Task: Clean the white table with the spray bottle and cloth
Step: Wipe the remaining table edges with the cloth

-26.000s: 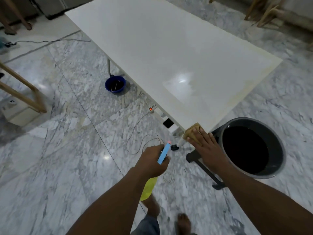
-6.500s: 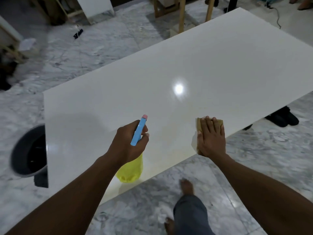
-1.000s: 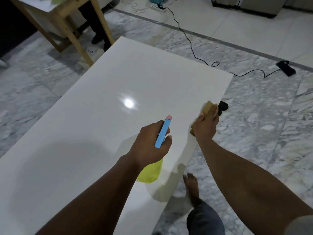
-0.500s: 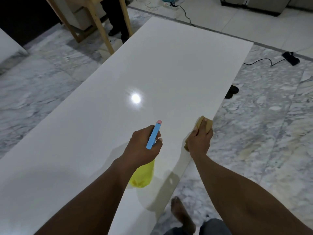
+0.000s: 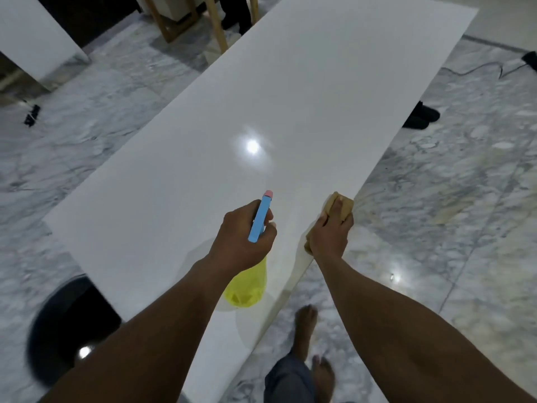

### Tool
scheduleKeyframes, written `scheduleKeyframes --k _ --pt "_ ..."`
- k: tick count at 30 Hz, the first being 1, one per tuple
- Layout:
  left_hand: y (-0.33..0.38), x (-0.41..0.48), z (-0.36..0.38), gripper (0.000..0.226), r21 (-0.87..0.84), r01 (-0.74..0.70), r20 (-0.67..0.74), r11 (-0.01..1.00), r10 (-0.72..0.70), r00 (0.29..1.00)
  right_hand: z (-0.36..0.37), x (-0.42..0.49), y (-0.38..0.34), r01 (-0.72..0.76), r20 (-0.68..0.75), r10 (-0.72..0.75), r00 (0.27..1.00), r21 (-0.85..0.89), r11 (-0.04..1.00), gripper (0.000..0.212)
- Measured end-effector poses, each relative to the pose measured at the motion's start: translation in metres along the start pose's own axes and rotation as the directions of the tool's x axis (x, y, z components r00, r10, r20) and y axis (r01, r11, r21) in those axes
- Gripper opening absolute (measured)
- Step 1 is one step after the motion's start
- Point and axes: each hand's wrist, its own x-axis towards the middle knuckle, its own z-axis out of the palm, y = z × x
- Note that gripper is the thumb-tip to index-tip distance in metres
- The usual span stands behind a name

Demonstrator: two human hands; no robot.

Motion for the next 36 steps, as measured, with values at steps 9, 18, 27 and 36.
scheduleKeyframes --k 9,18,27,36 --pt "-0.086 -0.112 -0.062 0.007 0.008 0.008 -0.050 1.000 -0.008 0.999 0.044 -0.133 0.015 -0.027 -0.045 0.028 0.999 0.018 0.999 0.057" --pt "-0.206 -0.233 -0.127 0.006 0.039 -0.120 0.023 0.992 0.120 0.993 0.095 -0.316 0.045 -0.040 -0.040 0.041 0.998 0.032 0.999 0.055" --pt "-0.303 -0.311 -0.173 0.007 0.034 -0.101 0.052 0.994 0.099 0.994 0.127 -0.441 0.055 -0.038 -0.019 0.038 0.999 0.026 0.999 0.057" --pt "-0.341 -0.353 -0.189 0.009 0.004 -0.128 0.074 0.992 0.128 0.989 0.120 -0.540 0.058 0.040 -0.004 -0.040 0.999 -0.005 0.999 0.056"
